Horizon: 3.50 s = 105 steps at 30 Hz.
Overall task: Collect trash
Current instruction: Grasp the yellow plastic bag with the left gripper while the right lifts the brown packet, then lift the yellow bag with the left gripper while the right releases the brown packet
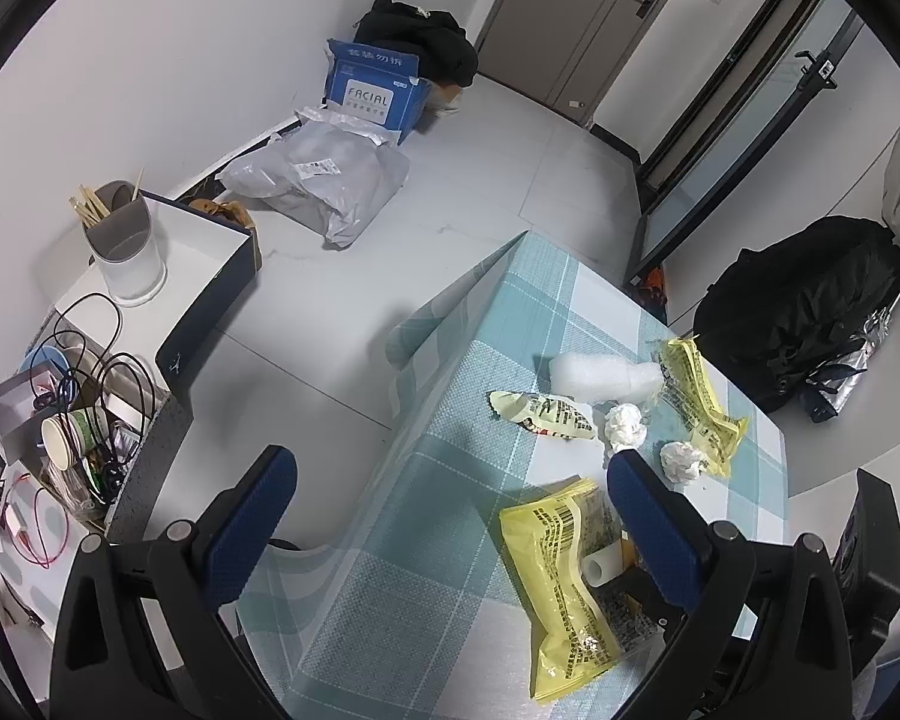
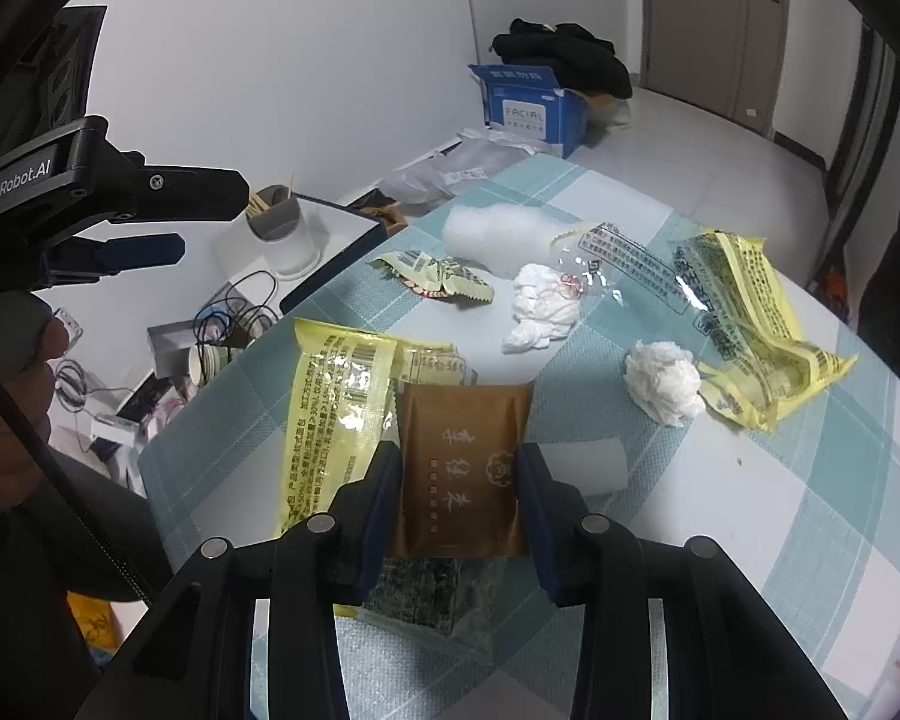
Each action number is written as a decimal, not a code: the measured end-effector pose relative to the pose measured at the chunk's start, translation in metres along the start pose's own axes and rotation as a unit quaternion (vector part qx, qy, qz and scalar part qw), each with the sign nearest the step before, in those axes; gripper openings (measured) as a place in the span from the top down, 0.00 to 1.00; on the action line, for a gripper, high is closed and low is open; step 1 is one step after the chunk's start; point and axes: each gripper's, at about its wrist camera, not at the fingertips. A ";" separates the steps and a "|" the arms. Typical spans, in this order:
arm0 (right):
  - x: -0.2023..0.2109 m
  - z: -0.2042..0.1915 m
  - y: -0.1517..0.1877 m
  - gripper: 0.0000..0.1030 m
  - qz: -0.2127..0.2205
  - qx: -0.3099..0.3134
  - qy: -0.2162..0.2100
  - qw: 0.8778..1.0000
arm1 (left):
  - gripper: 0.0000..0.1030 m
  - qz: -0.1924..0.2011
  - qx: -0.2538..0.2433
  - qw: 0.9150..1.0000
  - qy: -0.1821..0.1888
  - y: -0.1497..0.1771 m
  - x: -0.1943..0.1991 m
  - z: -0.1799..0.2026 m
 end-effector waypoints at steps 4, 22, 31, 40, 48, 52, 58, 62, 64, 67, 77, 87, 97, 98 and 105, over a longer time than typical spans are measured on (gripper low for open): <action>0.003 0.000 0.000 0.64 0.006 -0.005 -0.003 1.000 | 0.01 -0.006 0.002 1.000 0.004 0.000 -0.001 0.000; 0.032 0.035 0.000 0.65 0.036 -0.077 0.000 0.996 | 0.04 -0.089 -0.052 0.994 0.033 0.030 -0.030 0.022; 0.047 0.046 0.002 0.65 0.052 -0.090 0.004 0.995 | 0.06 -0.097 -0.097 0.990 0.012 0.040 -0.044 0.042; 0.062 0.058 0.006 0.65 0.062 -0.104 0.004 0.993 | 0.24 -0.088 -0.107 0.990 -0.003 0.041 -0.046 0.045; 0.063 0.066 0.009 0.65 0.056 -0.108 0.008 0.992 | 0.59 -0.086 -0.150 0.985 -0.017 0.045 -0.052 0.063; 0.064 0.068 0.011 0.65 0.057 -0.111 0.009 0.992 | 0.66 -0.085 -0.153 0.984 -0.012 0.045 -0.051 0.065; 0.066 0.067 0.011 0.65 0.060 -0.109 0.008 0.992 | 0.83 -0.071 -0.165 0.984 -0.010 0.044 -0.047 0.071; 0.067 0.066 0.011 0.65 0.061 -0.106 0.008 0.992 | 0.90 -0.067 -0.163 0.984 -0.006 0.042 -0.044 0.074; 0.067 0.065 0.011 0.65 0.061 -0.106 0.009 0.992 | 0.91 -0.065 -0.159 0.985 0.000 0.041 -0.043 0.073; 0.067 0.066 0.011 0.65 0.061 -0.107 0.010 0.992 | 0.93 -0.056 -0.161 0.985 0.000 0.040 -0.038 0.074; 0.075 0.065 0.013 0.65 0.071 -0.110 0.020 0.991 | 0.94 -0.043 -0.173 0.984 -0.016 0.038 -0.025 0.076; 0.081 0.059 0.019 0.66 0.072 -0.115 0.035 0.990 | 0.94 0.001 -0.180 0.983 -0.019 0.032 0.001 0.080; 0.093 0.049 0.030 0.79 0.072 -0.116 0.036 0.990 | 0.96 0.040 -0.182 0.982 -0.006 0.029 0.033 0.082; 0.093 0.047 0.031 0.98 0.067 -0.114 0.034 0.991 | 0.96 0.043 -0.183 0.982 -0.007 0.029 0.035 0.083; 0.087 0.048 0.047 0.98 0.040 -0.130 0.044 0.990 | 0.97 0.045 -0.176 0.983 0.007 0.035 0.044 0.083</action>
Point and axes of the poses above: each gripper's, at about its wrist camera, not at the fingertips, and x roughly against the way its jaws point, z to its right, y to its underside, and after that the axes turned 3 degrees about z, right-handed
